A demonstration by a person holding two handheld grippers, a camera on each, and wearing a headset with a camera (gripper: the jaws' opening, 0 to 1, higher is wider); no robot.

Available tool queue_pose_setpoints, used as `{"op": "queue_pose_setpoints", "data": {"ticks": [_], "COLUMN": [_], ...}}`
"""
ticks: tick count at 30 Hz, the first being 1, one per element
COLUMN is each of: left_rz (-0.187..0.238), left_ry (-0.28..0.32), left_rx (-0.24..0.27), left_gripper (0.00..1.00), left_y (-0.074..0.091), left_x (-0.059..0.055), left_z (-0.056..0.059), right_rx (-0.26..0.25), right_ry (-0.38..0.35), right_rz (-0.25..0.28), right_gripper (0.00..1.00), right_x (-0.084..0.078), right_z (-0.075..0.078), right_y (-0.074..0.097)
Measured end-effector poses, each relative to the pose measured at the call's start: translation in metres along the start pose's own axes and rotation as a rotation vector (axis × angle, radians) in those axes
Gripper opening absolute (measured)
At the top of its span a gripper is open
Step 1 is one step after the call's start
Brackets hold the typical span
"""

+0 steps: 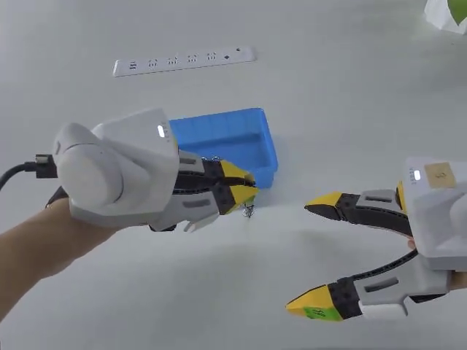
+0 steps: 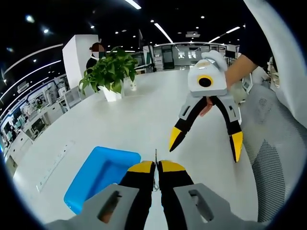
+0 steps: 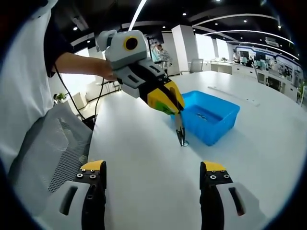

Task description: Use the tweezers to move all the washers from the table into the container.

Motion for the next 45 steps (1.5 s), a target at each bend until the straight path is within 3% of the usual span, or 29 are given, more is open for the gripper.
{"op": "queue_pose_setpoints", "data": {"ticks": [9,17,20,22,24,34,45], "left_rz": [-0.031,-0.027,-0.029,-0.033,-0.036,-0.051,-0.052], "left_ry": [-0.028,-0.019,-0.020,-0.027,-0.027,-0.005,-0.007], "left_rx": [-0.029,-0.065,-0.073,-0.080,-0.080,-0.068,-0.068], "left_gripper": [0.07,0.07,0.07,0.07,0.07,0.07,0.07], "left_y": [0.003,0.002,0.000,0.000,0.000,0.003,0.002], "left_x": [-0.002,-0.001,-0.001,0.000,0.000,-0.006,-0.005], "left_z": [-0.002,0.003,0.003,0.003,0.001,-0.006,-0.005], "right_rx": [0.000,0.013,0.028,0.010,0.016,0.058,0.052], "right_ry": [0.037,0.096,0.121,0.183,0.199,0.233,0.291], "right_rz": [-0.013,-0.029,-0.029,-0.046,-0.053,-0.083,-0.120], "right_gripper": [0.78,0.70,0.62,0.50,0.39,0.30,0.16], "right_x": [0.013,0.033,0.043,0.047,0.051,0.057,0.059], "right_z": [0.011,0.022,0.026,0.032,0.035,0.043,0.045], "right_y": [-0.006,-0.021,-0.028,-0.032,-0.037,-0.052,-0.057]}}
Point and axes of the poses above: the centre of the closed fingertips' face, and the gripper's own axes: y roughly backward along the fingers, z roughly to its right, x roughly out of its top, the point moved 5 cm from there along y, roughly backward along the fingers, and after that the axes turned 15 degrees about -z, right-handed, at the moved point
